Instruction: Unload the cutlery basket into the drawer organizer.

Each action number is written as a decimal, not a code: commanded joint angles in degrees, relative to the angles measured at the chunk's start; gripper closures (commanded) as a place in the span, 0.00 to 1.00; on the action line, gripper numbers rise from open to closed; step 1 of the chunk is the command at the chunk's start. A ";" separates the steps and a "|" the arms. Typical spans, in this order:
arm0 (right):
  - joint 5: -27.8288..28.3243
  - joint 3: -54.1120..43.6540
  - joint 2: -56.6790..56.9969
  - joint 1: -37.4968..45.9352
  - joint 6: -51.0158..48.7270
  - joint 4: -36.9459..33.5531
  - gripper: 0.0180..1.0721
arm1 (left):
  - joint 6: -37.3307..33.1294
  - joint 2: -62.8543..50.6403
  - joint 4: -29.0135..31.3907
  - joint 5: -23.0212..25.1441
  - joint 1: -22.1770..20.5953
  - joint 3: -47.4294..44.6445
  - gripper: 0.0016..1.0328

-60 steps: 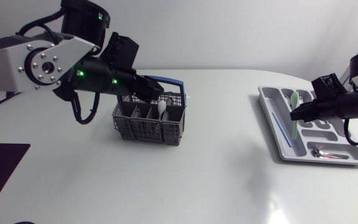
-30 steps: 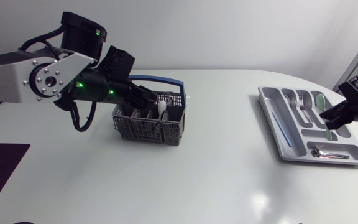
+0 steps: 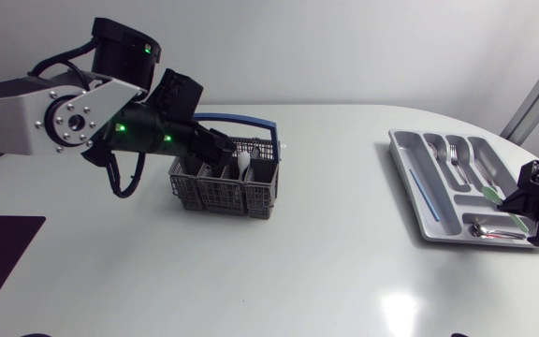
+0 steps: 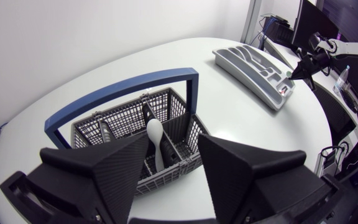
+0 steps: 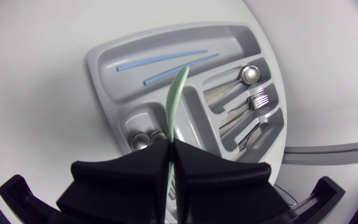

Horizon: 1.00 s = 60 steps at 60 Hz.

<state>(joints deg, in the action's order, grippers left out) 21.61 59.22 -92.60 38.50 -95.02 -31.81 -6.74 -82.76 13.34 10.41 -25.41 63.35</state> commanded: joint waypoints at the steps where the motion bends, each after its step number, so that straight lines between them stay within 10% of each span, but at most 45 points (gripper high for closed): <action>1: -1.48 -1.65 -2.94 1.49 -6.31 1.40 0.94 | -1.17 0.32 -0.51 -0.57 -0.69 -1.48 0.45; 37: -8.16 -9.83 -5.66 3.77 -14.93 23.29 0.55 | -1.17 0.50 -0.69 -2.42 -2.80 -1.65 0.45; 49: -3.50 -9.04 3.56 2.72 3.18 21.79 0.20 | 0.06 -0.30 -1.30 -2.42 -2.63 -1.30 0.45; 60: -0.51 -9.21 9.98 -0.09 16.62 14.59 0.14 | 1.73 -2.93 -3.06 -2.33 -3.07 -0.33 0.45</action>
<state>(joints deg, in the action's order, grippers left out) 20.03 50.68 -84.77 39.94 -85.62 -14.48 -6.59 -83.55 11.00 8.47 -28.21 63.24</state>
